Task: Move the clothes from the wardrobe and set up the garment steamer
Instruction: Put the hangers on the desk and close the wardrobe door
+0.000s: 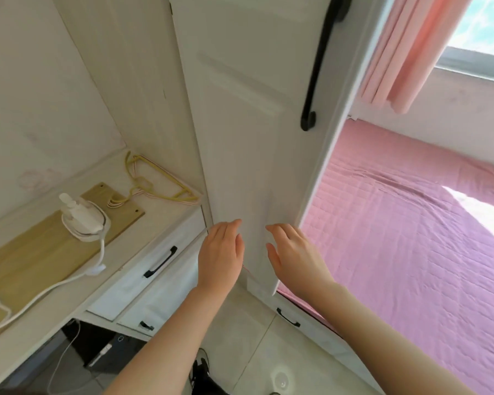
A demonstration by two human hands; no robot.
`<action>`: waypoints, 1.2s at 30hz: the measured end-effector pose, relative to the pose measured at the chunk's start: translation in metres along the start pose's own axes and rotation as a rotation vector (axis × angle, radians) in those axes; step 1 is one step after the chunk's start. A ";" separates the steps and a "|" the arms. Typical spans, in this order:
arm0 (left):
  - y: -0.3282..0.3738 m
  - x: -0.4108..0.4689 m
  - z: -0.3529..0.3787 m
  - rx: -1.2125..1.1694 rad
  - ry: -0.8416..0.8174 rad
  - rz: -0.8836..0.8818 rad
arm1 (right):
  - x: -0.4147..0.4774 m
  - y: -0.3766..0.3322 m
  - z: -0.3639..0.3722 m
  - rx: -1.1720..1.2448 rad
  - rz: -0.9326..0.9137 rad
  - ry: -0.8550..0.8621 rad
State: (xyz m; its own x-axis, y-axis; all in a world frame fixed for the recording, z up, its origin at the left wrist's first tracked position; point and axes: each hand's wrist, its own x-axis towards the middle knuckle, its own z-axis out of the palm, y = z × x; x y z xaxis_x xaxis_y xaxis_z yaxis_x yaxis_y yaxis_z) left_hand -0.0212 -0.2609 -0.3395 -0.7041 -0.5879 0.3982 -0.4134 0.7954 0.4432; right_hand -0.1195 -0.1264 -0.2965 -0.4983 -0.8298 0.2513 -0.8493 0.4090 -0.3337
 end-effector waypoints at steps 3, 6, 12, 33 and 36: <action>0.025 0.004 -0.004 -0.040 0.045 0.013 | -0.010 0.007 -0.021 0.022 0.011 0.014; 0.045 0.016 -0.011 -0.091 0.074 0.045 | -0.012 0.012 -0.040 0.057 0.040 0.043; 0.068 0.055 -0.034 -0.227 0.137 0.136 | -0.001 0.014 -0.075 0.148 0.144 0.172; 0.102 0.138 -0.022 -0.373 0.271 0.470 | 0.047 0.009 -0.110 0.704 0.348 0.425; 0.102 0.145 -0.011 -0.326 0.309 0.488 | 0.053 0.014 -0.107 0.723 0.377 0.441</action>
State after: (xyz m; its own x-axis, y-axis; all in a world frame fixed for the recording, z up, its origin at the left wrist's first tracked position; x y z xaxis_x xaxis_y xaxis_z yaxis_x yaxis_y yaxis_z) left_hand -0.1591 -0.2666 -0.2273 -0.5482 -0.2252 0.8055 0.1412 0.9243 0.3546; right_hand -0.1767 -0.1244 -0.1905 -0.8669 -0.4095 0.2843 -0.3764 0.1636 -0.9119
